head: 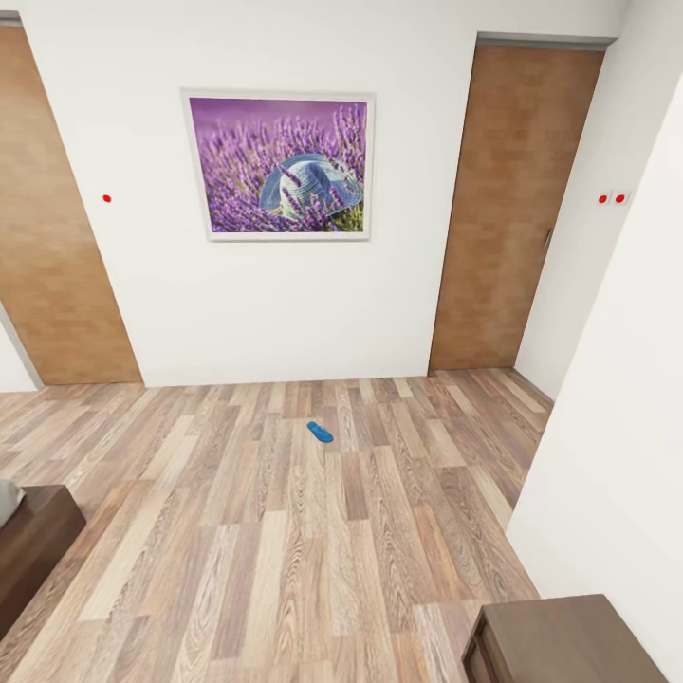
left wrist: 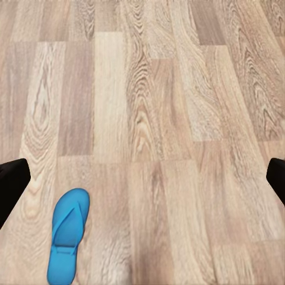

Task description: In the bedroom, move the book from the bed onto either nightstand, and place the two sandals side by side next to the bed.

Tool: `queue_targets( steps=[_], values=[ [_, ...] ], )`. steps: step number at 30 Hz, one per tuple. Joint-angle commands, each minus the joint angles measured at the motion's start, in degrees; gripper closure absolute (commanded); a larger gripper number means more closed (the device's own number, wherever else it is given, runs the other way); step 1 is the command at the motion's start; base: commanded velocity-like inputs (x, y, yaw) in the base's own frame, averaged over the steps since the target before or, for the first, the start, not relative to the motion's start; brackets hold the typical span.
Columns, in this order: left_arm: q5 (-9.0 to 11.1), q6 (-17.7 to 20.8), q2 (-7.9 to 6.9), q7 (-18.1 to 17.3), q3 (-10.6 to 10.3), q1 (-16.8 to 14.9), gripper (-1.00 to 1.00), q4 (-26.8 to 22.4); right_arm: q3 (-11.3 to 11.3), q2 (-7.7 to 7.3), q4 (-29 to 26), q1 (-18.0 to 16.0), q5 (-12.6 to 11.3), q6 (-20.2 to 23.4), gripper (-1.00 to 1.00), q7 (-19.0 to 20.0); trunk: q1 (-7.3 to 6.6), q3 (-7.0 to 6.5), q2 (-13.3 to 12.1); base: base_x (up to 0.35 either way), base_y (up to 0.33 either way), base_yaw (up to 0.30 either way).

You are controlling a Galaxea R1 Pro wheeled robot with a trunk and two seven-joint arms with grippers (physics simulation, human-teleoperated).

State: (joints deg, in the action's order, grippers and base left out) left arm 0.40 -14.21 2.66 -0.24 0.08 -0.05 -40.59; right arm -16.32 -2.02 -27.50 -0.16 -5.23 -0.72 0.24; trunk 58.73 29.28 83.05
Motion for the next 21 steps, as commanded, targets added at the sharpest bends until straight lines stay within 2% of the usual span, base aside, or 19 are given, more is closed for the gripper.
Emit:
queue_targets(
  steps=[1,10,16,21],
  values=[
    [0.0,-0.1,0.02,0.0,0.0,0.0,-1.0,0.0,0.0,0.0,0.0,0.0,-0.5,-0.1,-1.0,0.0,0.0,0.05,0.0,0.049,-0.057,0.0],
    [0.0,-0.1,0.03,0.0,0.0,0.0,-1.0,0.0,0.0,0.0,0.0,0.0,-0.5,-0.1,-1.0,0.0,0.0,0.05,0.0,0.132,-0.124,0.0],
    [0.0,-0.1,0.0,0.0,0.0,0.0,-1.0,0.0,0.0,0.0,0.0,0.0,-0.5,-0.1,-1.0,0.0,0.0,0.05,0.0,0.049,-0.016,0.0],
    [0.0,-0.1,-0.02,0.0,0.0,0.0,-1.0,0.0,0.0,0.0,0.0,0.0,-0.5,-0.1,-1.0,0.0,0.0,0.05,0.0,0.251,-0.002,0.0]
  ],
)
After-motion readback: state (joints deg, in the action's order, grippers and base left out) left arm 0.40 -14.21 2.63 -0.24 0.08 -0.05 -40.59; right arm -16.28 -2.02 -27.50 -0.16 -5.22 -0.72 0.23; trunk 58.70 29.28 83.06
